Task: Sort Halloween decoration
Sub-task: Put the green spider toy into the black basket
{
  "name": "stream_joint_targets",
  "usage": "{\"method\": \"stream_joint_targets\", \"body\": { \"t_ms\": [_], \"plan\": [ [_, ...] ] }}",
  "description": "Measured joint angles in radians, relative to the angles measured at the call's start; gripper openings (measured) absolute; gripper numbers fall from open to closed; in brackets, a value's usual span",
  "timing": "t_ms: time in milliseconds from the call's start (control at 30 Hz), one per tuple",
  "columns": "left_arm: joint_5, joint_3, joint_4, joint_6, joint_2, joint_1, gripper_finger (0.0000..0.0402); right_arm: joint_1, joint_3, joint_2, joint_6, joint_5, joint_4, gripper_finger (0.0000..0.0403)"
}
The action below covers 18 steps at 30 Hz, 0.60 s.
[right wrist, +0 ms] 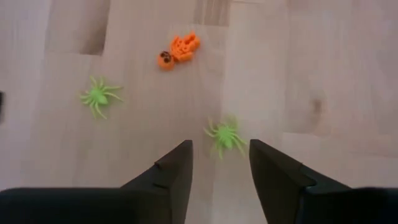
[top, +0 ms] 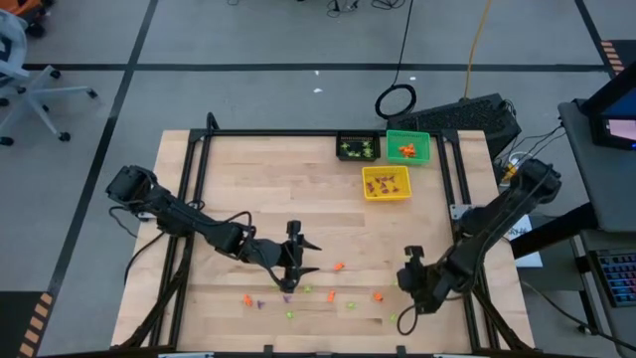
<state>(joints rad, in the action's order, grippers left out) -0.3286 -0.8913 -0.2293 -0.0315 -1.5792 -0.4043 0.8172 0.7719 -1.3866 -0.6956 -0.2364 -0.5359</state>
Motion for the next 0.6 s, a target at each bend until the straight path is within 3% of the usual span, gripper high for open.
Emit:
{"method": "stream_joint_targets", "body": {
  "t_ms": [300, 433, 600],
  "plan": [
    [0.0, 0.0, -0.002, 0.001, -0.001, -0.008, 0.0238, 0.012, 0.0, -0.13, 0.001, -0.029, 0.08, 0.0215],
    [0.002, 0.0, -0.002, 0.001, -0.001, -0.014, 0.0238, 0.012, 0.0, -0.155, 0.002, -0.029, 0.076, 0.0217],
    [0.003, 0.0, -0.002, 0.001, -0.001, -0.015, 0.0238, 0.008, 0.0, -0.157, 0.008, -0.029, 0.076, 0.0191]
  ]
}}
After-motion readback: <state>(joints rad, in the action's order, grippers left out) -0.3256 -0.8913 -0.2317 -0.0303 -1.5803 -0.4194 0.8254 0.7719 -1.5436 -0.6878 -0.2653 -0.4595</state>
